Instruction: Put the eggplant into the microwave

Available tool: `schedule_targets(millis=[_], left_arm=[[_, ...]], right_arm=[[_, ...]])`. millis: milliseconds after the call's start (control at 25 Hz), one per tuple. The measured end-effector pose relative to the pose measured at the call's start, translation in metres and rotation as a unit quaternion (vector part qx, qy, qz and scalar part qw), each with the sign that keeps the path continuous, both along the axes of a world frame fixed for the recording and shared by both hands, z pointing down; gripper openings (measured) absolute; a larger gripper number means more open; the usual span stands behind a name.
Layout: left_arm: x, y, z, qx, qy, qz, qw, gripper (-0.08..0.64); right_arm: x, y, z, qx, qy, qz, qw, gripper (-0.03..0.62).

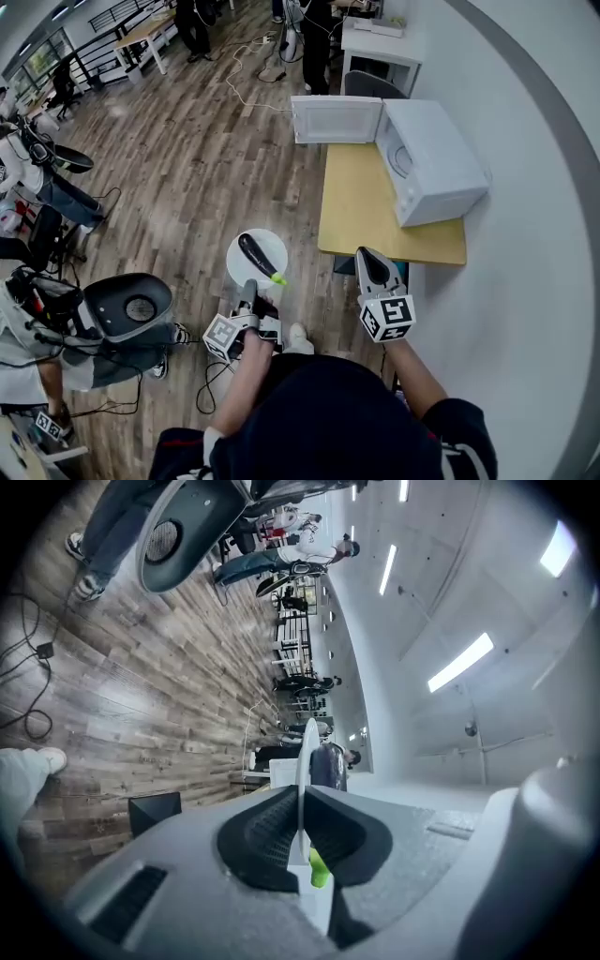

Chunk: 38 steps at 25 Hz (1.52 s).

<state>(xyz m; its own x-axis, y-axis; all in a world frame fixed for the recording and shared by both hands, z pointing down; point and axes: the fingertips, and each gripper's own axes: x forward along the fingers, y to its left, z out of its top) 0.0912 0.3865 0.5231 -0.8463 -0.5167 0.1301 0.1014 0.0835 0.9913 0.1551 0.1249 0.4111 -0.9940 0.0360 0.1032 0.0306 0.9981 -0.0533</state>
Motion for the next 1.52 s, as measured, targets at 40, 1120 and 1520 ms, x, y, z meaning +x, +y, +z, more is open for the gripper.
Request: schedule_targets(millis=[40, 1120, 1520], left_arm=[[-0.009, 0.001, 0.001, 0.001, 0.002, 0.001, 1.0000, 0.022], [-0.165, -0.011, 0.029, -0.002, 0.019, 0.030, 0.9994, 0.023], [-0.208, -0.059, 0.033, -0.015, 0.016, 0.044, 0.9988, 0.023]], right_arm=[[-0.008, 0.002, 0.001, 0.001, 0.002, 0.001, 1.000, 0.012], [-0.160, 0.001, 0.024, 0.018, 0.027, 0.008, 0.999, 0.012], [-0.204, -0.048, 0.036, -0.004, 0.023, 0.018, 1.000, 0.012]])
